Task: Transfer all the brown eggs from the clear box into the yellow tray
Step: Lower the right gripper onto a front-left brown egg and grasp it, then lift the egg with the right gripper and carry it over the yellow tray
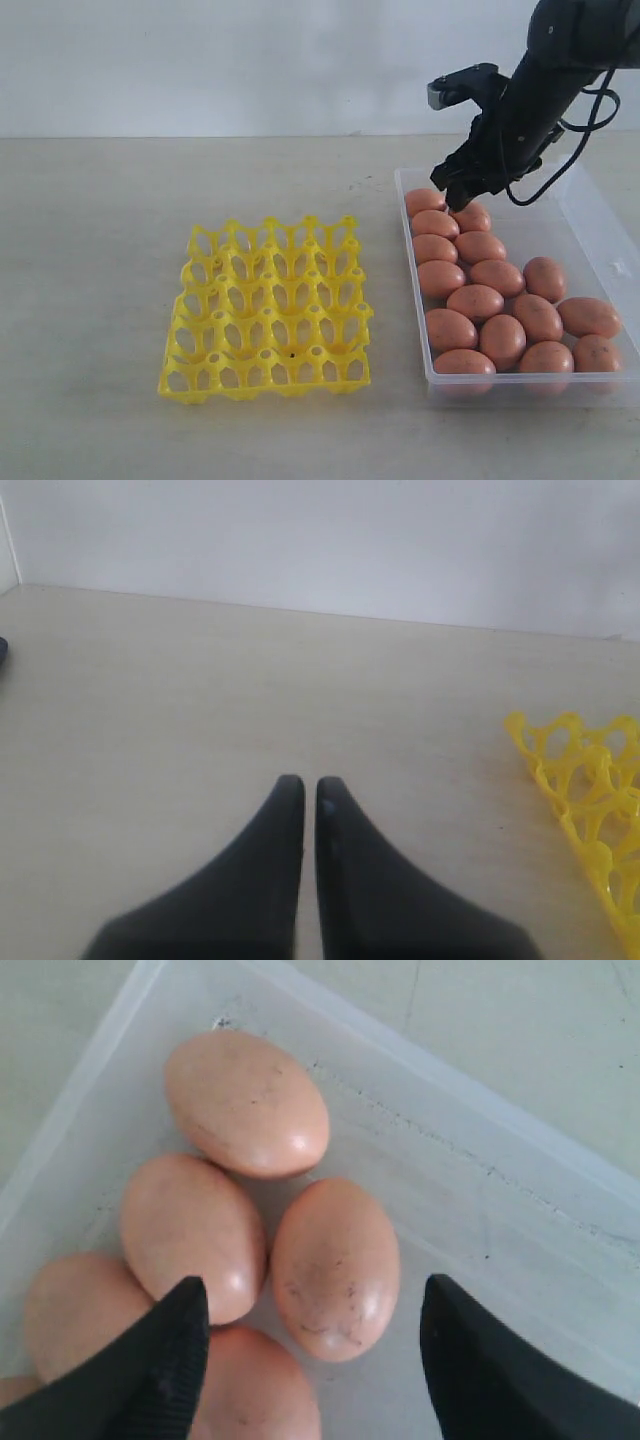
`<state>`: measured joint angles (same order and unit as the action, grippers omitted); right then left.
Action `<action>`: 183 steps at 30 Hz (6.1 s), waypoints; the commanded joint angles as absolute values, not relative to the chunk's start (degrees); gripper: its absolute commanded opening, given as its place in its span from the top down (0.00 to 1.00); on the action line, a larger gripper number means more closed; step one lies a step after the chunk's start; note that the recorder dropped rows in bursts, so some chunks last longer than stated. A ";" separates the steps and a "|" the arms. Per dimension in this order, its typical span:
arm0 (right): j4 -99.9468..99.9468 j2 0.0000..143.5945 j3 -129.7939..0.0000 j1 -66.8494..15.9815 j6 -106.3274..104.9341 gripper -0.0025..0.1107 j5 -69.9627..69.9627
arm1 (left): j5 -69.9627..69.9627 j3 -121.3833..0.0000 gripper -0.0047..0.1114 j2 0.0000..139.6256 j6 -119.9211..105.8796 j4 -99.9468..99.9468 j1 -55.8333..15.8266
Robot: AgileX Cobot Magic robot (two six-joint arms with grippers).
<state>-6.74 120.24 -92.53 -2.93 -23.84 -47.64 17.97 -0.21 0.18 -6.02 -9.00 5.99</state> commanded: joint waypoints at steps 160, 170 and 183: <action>-55.34 116.19 -97.09 -19.99 -53.15 0.98 -14.13 | 17.49 0.00 0.92 0.00 -6.25 -9.03 6.14; -59.23 111.94 -97.09 -19.99 -85.74 0.98 -38.17 | 17.49 0.00 0.92 0.00 -6.25 -9.03 6.14; 0.00 113.29 -97.09 -19.99 -63.68 0.98 -50.91 | 17.49 0.00 0.92 0.00 -6.25 -9.03 6.14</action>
<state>-17.96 113.02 -96.93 -20.03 -76.66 -55.88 17.85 -0.21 0.18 -6.02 -9.00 5.99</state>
